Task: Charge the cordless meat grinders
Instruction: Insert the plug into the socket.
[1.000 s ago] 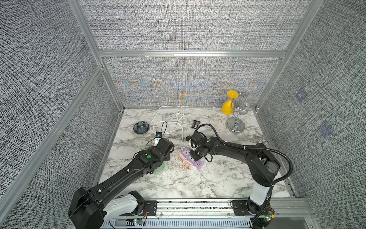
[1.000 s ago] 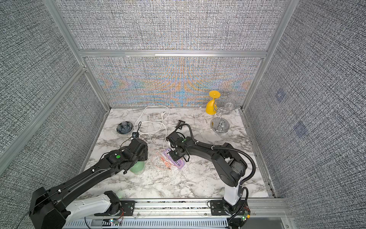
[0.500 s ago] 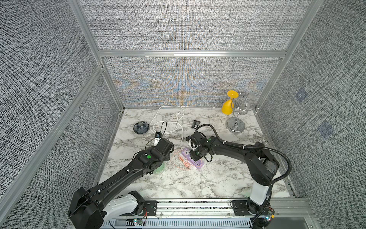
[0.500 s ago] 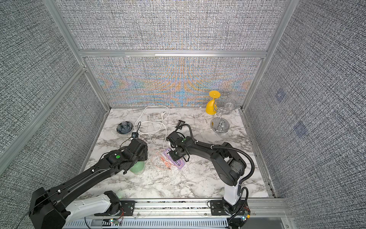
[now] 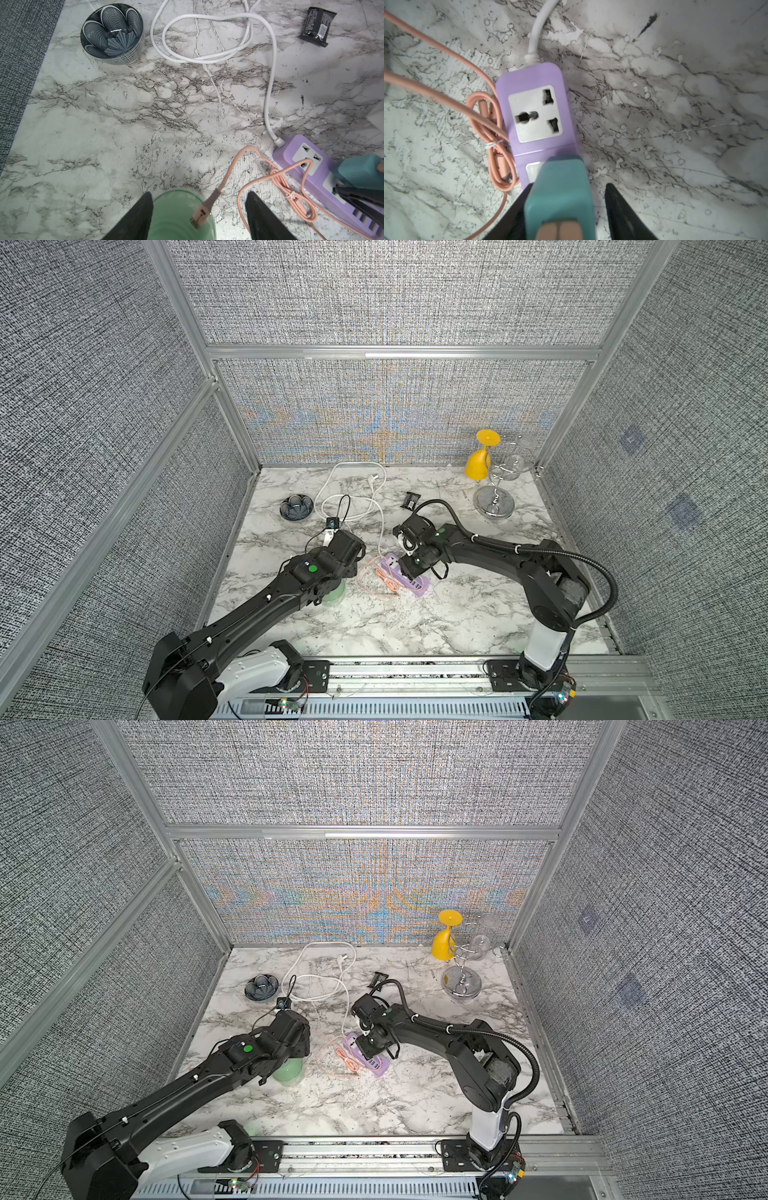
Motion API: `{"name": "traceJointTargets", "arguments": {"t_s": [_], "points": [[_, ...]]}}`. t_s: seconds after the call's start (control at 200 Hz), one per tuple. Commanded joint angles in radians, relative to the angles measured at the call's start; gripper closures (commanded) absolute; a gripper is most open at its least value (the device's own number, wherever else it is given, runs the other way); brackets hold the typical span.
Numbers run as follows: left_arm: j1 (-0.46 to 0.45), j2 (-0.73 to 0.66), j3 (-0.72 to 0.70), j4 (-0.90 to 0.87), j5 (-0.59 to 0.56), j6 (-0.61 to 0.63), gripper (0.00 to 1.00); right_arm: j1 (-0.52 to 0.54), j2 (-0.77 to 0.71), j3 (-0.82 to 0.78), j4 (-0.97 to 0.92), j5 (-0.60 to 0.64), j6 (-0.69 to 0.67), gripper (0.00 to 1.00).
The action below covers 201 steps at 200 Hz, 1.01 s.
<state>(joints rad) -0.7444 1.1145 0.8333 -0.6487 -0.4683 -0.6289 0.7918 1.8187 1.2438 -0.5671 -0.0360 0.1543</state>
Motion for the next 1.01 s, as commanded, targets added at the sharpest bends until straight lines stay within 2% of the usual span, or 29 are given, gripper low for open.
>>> {"name": "traceJointTargets", "arguments": {"t_s": [0.0,0.515,0.645,0.755,0.881,0.956,1.001], "points": [[0.000,0.004,0.003,0.009,0.000,-0.001,0.28,0.000,-0.008,0.015,-0.022,-0.010,0.001,0.42],[0.000,0.013,-0.001,0.020,0.010,-0.001,0.28,-0.002,-0.021,0.072,-0.071,0.003,-0.008,0.40],[0.000,0.013,-0.003,0.020,0.010,-0.002,0.28,-0.001,-0.006,0.076,-0.081,-0.004,-0.016,0.46],[0.000,0.012,-0.007,0.023,0.010,-0.003,0.28,0.000,0.001,0.068,-0.079,-0.002,-0.019,0.57],[0.000,0.013,-0.007,0.023,0.013,-0.005,0.28,0.000,0.000,0.062,-0.075,-0.004,-0.019,0.64],[0.000,0.015,-0.005,0.023,0.013,-0.003,0.28,0.000,-0.002,0.063,-0.075,-0.006,-0.019,0.65],[0.000,0.016,-0.004,0.023,0.013,-0.003,0.28,0.000,-0.002,0.063,-0.073,-0.005,-0.021,0.71]]}}
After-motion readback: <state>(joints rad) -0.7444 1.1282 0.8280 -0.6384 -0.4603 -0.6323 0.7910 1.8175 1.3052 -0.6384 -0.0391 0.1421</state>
